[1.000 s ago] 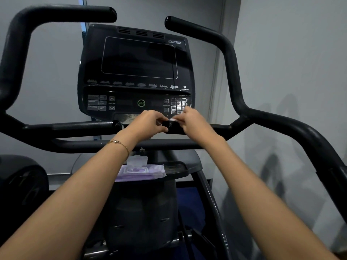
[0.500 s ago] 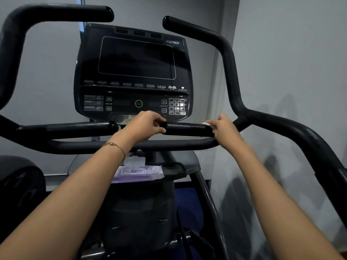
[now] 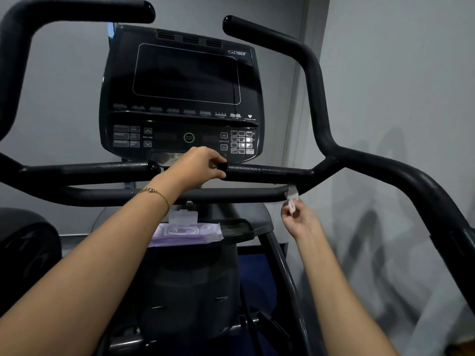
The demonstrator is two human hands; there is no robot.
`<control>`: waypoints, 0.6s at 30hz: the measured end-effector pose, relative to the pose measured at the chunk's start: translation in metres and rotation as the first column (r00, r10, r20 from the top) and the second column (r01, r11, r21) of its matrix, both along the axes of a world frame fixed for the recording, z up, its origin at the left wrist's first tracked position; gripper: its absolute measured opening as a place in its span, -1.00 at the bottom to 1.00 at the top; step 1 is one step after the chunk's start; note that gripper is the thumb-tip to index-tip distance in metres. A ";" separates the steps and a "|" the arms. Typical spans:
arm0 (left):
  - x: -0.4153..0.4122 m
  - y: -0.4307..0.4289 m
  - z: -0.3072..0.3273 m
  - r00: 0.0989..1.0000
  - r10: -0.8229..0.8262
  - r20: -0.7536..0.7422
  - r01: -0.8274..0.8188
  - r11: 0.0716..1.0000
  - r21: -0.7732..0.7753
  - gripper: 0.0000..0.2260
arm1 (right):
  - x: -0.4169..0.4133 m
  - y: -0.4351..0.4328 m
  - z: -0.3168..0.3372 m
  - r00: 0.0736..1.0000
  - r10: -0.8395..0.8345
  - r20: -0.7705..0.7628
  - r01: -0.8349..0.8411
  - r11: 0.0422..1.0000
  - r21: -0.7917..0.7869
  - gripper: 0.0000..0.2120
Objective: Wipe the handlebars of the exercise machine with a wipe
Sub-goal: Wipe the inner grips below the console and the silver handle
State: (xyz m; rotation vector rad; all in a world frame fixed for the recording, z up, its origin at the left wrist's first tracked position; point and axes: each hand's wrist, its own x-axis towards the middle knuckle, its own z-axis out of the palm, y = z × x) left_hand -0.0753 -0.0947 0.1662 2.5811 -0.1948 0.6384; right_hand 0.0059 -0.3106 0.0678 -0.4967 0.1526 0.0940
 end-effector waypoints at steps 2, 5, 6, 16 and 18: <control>0.000 0.000 0.000 1.000 -0.002 0.004 0.002 1.000 0.011 -0.65 | -0.002 0.001 0.009 0.999 0.001 0.038 -0.002 0.999 0.032 -0.80; 0.000 -0.001 0.001 1.000 0.004 0.004 -0.004 1.000 0.022 -0.65 | -0.005 -0.008 0.011 0.998 0.036 0.046 -0.040 0.996 0.079 -0.83; 0.000 -0.001 0.001 1.000 0.006 0.001 -0.006 1.000 0.028 -0.65 | -0.003 -0.013 0.010 0.999 0.037 0.036 -0.041 0.994 0.099 -0.83; 0.003 0.002 0.000 1.000 0.001 -0.008 -0.001 0.999 0.032 -0.65 | 0.003 -0.012 0.011 0.993 0.098 0.072 -0.106 0.988 0.111 -0.84; 0.003 0.002 0.001 1.000 0.002 -0.009 -0.002 0.999 0.038 -0.64 | 0.010 -0.014 0.014 0.995 0.078 0.063 -0.089 0.980 0.180 -0.86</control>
